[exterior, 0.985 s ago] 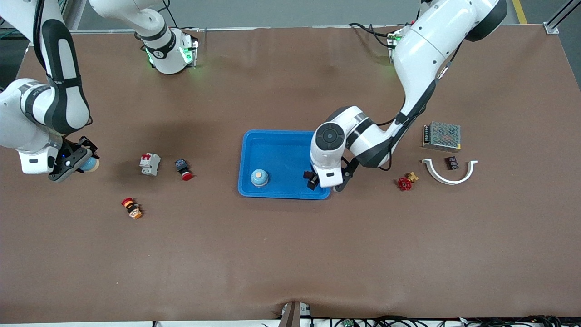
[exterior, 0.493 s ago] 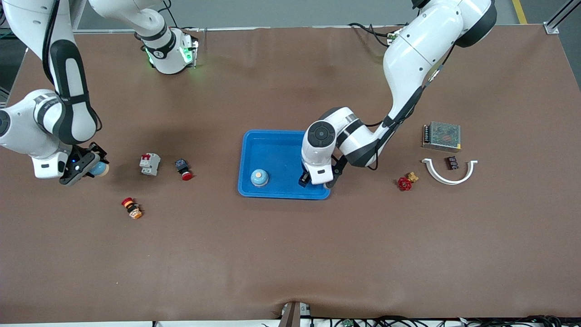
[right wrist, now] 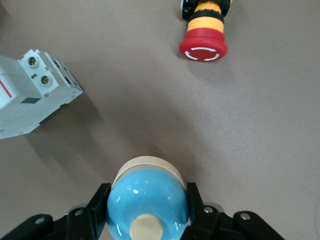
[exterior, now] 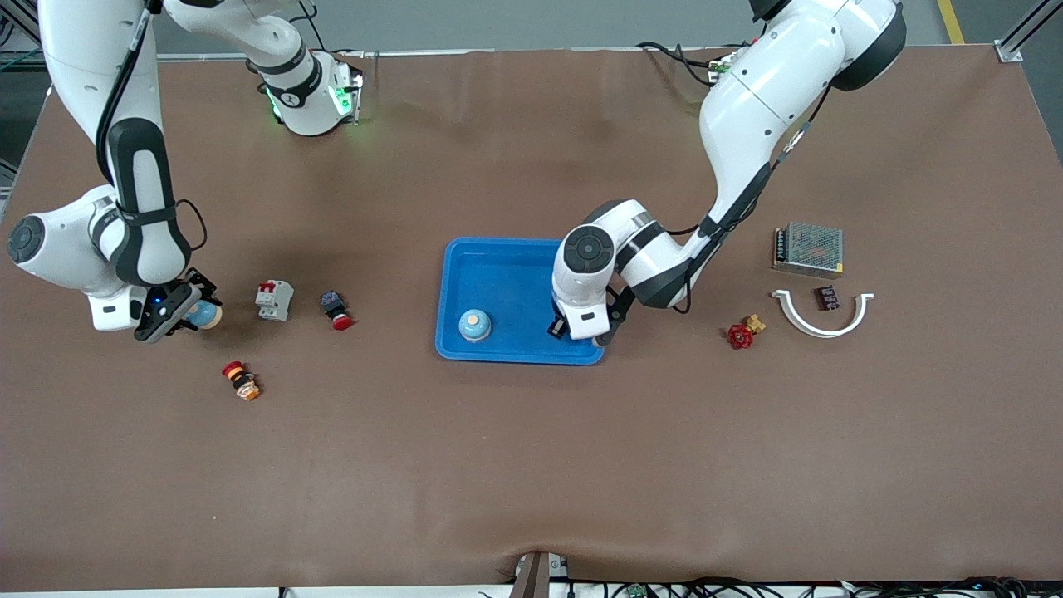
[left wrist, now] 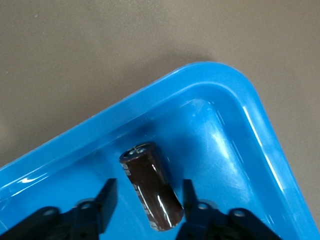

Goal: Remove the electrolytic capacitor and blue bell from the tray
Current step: 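Carry the capacitor toward the arch while the right gripper lowers the bell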

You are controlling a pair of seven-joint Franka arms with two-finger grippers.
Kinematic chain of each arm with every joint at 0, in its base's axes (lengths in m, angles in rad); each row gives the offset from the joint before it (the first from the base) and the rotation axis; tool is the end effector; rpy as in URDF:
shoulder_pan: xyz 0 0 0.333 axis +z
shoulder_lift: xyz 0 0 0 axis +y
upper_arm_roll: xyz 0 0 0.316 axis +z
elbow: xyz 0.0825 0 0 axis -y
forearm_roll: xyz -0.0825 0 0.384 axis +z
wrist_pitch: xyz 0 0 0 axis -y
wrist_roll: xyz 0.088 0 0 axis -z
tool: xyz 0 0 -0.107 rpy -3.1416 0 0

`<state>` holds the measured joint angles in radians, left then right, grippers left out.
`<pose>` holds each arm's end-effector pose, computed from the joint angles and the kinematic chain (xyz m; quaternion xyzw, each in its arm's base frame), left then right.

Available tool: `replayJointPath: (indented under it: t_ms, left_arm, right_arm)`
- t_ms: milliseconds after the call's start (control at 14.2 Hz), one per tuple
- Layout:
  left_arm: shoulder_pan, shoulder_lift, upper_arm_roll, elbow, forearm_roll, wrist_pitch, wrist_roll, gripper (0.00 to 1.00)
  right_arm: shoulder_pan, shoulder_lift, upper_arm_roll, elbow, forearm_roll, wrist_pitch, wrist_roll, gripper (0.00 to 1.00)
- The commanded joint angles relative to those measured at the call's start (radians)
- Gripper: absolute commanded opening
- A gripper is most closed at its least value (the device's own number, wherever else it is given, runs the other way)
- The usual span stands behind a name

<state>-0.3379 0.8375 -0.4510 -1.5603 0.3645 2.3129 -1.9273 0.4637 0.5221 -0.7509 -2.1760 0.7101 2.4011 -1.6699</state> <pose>0.5300 -0.4582 0.1858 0.8713 0.4897 -0.0290 0.0134 0.5223 -0.1590 0.1999 -0.9048 -0.4220 -0.0191 0.0536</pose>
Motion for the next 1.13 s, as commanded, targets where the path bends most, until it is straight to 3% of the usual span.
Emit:
replayJointPath:
  t_ms: [0,282,493,774,845,915,985,1056]
  left_arm:
    - [-0.009,0.009,0.014,0.020,0.005,-0.001,0.002,0.35]
    - [-0.016,-0.015,0.014,0.022,0.008,-0.033,0.002,0.01]
    - [-0.010,-0.057,0.014,0.057,0.010,-0.122,0.013,0.00]
    - [0.020,-0.118,0.012,0.094,0.008,-0.260,0.183,0.00]
    - [0.037,-0.132,0.012,0.094,0.008,-0.289,0.233,0.00]
    - [0.049,-0.152,0.014,0.092,0.008,-0.325,0.304,0.00]
    - [0.077,-0.172,0.014,0.092,0.008,-0.345,0.380,0.00]
    - [0.106,-0.195,0.014,0.086,0.007,-0.352,0.445,0.00]
  right_arm:
    - [-0.008,-0.002,0.007,-0.008,0.051,0.013,-0.047,0.39]
    - [-0.016,0.013,0.031,-0.007,0.061,0.023,-0.048,0.39]
    - [-0.014,0.021,0.034,-0.007,0.101,0.027,-0.077,0.39]
    - [-0.016,0.030,0.036,-0.007,0.112,0.027,-0.086,0.40]
    - [-0.016,0.030,0.036,-0.005,0.112,0.026,-0.086,0.59]
    - [-0.016,0.030,0.036,-0.005,0.112,0.026,-0.085,0.90]
    - [-0.017,0.030,0.036,-0.004,0.115,0.017,-0.082,1.00]
    - [-0.017,0.030,0.036,-0.004,0.123,0.010,-0.080,1.00]
